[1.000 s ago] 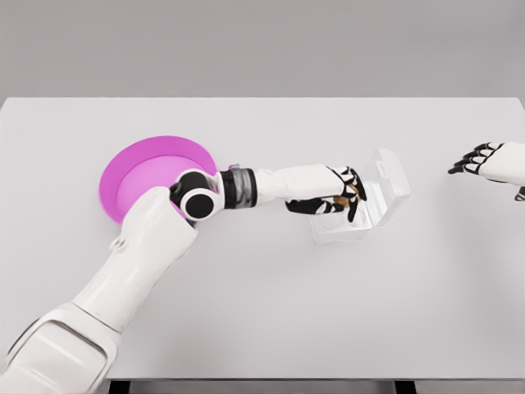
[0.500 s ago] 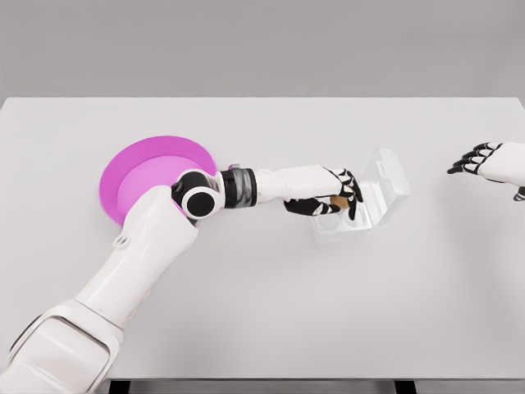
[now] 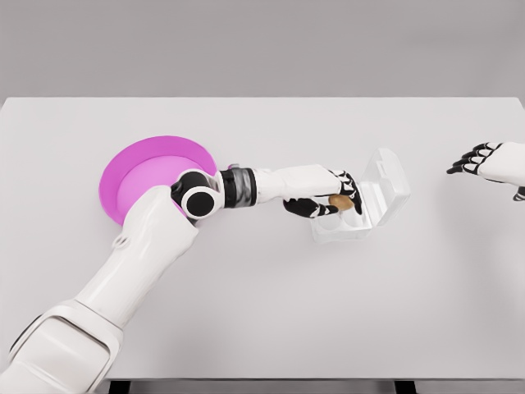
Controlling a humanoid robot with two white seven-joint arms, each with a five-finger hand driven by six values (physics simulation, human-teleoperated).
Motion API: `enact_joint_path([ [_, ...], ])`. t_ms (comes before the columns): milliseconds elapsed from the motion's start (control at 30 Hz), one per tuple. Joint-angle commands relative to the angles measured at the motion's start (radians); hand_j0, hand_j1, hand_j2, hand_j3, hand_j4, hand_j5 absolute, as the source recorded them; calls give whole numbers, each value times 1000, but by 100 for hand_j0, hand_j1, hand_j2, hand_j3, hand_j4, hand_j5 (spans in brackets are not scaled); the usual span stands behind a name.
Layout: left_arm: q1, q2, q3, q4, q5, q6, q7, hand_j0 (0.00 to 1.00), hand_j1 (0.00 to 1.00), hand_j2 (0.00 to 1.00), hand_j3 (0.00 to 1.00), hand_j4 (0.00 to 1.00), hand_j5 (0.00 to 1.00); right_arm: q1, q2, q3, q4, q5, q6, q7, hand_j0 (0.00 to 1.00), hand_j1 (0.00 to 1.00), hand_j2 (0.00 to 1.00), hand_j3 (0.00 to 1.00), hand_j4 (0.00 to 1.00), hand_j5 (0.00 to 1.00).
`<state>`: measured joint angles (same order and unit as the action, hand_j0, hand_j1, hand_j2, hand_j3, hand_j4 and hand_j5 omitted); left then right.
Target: Pack egg into the box and close the box lid
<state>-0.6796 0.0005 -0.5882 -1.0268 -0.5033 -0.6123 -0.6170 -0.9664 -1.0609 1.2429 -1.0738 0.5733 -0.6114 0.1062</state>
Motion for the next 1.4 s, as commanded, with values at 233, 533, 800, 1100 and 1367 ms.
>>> enact_joint_path([
  [233,0,-1,8,-2,-12,1,6,71,71,71,71,71,71,0,-1,-2,0,-4,1,0,100,100,100,100,100,100],
  [533,-3,-1,10,-15,-9,1,6,77,77,77,77,77,77,0,-1,-5,5,-4,1,0,100,100,100,100,100,100],
  [800,-5,-1,10,-16,-9,1,6,79,79,79,79,79,79,0,-1,-5,6,-6,1,0,100,100,100,100,100,100],
  [1100,-3,-1,11,-22,-9,1,6,80,80,80,80,80,80,0,-1,-5,6,-6,1,0,100,100,100,100,100,100],
  [1367,-5,-1,11,-22,-9,1,6,43,43,43,43,43,43,2,-1,-5,6,-6,1,0,100,100,100,100,100,100],
])
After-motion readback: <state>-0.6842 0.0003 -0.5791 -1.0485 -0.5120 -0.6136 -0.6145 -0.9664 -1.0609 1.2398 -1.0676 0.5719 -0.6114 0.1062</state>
